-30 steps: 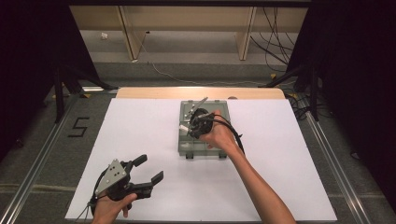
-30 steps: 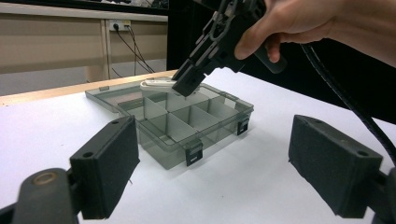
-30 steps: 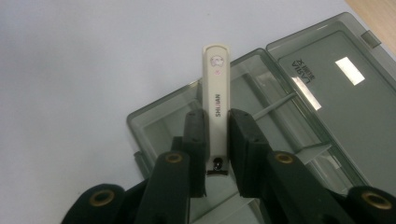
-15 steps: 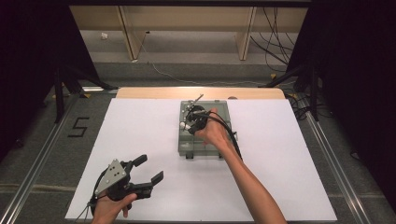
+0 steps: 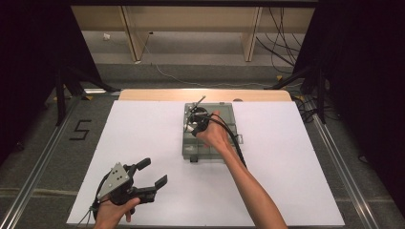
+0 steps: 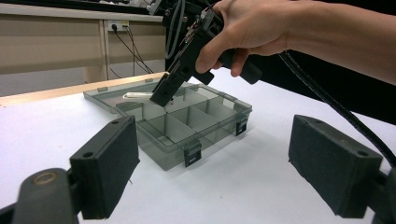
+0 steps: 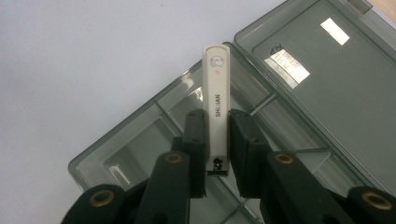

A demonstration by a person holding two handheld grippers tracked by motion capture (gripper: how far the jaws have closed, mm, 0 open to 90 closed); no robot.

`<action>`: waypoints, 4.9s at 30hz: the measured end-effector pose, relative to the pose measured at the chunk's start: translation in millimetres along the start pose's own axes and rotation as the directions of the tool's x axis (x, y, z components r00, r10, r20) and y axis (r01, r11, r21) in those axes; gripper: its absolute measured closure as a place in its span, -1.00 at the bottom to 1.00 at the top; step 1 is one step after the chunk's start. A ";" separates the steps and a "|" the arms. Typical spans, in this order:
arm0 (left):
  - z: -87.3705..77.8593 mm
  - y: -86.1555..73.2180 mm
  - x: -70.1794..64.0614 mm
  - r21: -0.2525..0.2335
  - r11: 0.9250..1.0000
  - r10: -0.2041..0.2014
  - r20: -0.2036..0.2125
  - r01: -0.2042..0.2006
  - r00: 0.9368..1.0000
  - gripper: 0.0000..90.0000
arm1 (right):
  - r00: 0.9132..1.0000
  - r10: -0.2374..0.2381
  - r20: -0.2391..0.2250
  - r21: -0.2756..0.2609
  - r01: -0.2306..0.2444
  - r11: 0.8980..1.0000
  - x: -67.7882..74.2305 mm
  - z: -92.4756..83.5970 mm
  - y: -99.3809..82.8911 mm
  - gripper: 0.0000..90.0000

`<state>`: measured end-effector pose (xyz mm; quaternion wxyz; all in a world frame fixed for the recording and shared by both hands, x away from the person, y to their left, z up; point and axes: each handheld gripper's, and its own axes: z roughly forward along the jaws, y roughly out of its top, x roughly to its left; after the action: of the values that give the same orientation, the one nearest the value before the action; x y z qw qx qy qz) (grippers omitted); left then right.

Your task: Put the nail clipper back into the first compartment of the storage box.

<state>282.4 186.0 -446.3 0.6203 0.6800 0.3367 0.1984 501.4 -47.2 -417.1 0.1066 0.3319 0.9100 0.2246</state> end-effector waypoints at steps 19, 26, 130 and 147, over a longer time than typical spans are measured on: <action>-0.1 0.1 0.3 -0.004 1.000 -0.002 0.003 0.002 1.000 -0.65 | 0.999 0.024 0.021 -0.007 -0.024 1.000 0.2 12.1 2.9 0.72; 0.1 0.1 0.4 -0.004 1.000 -0.003 0.003 0.004 1.000 -0.65 | 1.000 0.023 0.002 -0.038 -0.022 0.999 3.0 14.3 4.7 0.66; 1.2 -1.4 0.3 0.006 1.000 -0.007 -0.004 0.007 1.000 -0.65 | 0.990 -0.143 -0.017 -0.443 0.120 0.889 39.1 -107.0 -77.1 -0.47; 1.5 -0.5 1.5 -0.010 1.000 0.013 0.001 -0.013 1.000 -0.65 | 0.989 -0.144 -0.043 -0.497 0.104 0.861 40.2 -109.3 -99.8 -0.53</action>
<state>284.3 186.0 -447.2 0.6225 0.6793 0.3308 0.2038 378.0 -125.7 -371.0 0.1661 0.2254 0.8453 0.4551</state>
